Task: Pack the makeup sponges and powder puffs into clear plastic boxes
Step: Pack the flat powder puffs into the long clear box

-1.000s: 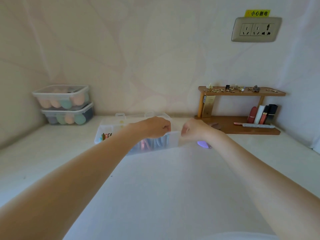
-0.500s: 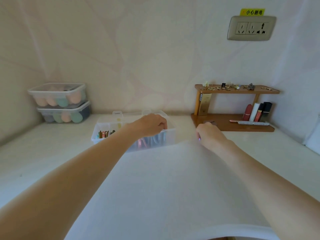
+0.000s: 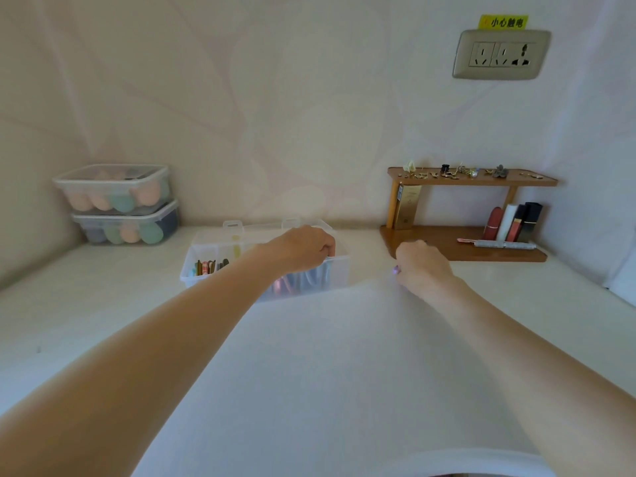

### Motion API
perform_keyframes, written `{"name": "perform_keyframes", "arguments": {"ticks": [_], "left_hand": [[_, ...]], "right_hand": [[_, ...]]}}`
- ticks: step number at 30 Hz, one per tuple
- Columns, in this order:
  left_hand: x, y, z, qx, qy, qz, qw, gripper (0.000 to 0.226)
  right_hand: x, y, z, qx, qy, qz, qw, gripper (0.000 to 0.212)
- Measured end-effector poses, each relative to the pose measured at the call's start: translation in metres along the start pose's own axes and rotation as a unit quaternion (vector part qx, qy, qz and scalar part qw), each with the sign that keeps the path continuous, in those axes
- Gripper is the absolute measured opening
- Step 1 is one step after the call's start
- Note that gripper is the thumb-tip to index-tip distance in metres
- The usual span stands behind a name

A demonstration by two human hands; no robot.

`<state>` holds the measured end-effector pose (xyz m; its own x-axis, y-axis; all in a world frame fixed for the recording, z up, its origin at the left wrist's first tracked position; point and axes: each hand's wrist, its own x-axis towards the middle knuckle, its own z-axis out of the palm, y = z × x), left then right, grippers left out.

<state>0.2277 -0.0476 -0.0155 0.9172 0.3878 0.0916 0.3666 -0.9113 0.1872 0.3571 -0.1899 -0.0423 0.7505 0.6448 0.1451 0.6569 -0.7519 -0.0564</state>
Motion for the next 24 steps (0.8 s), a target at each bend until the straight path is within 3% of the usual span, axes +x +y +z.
{"name": "perform_keyframes", "arguments": {"ticks": [4, 7, 10, 19, 24], "left_hand": [[-0.001, -0.002, 0.001, -0.007, 0.018, 0.005, 1.000, 0.033], [0.001, -0.008, 0.003, -0.023, 0.023, -0.009, 0.999, 0.031], [0.003, -0.011, 0.005, -0.027, 0.030, -0.018, 0.999, 0.031], [0.006, -0.009, 0.008, -0.017, 0.051, -0.001, 0.999, 0.054], [0.003, -0.008, 0.007, 0.020, 0.056, 0.034, 0.998, 0.030]], "right_hand": [[-0.002, -0.026, -0.031, 0.128, 0.114, -0.045, 0.984, 0.016], [-0.003, -0.054, -0.050, 0.248, 0.151, -0.086, 0.953, 0.017], [-0.006, -0.072, -0.049, 0.256, 0.166, -0.096, 0.947, 0.020], [-0.001, -0.067, -0.027, 0.259, 0.110, -0.078, 0.956, 0.015], [0.002, -0.080, -0.021, 0.215, 0.084, -0.099, 0.968, 0.025]]}}
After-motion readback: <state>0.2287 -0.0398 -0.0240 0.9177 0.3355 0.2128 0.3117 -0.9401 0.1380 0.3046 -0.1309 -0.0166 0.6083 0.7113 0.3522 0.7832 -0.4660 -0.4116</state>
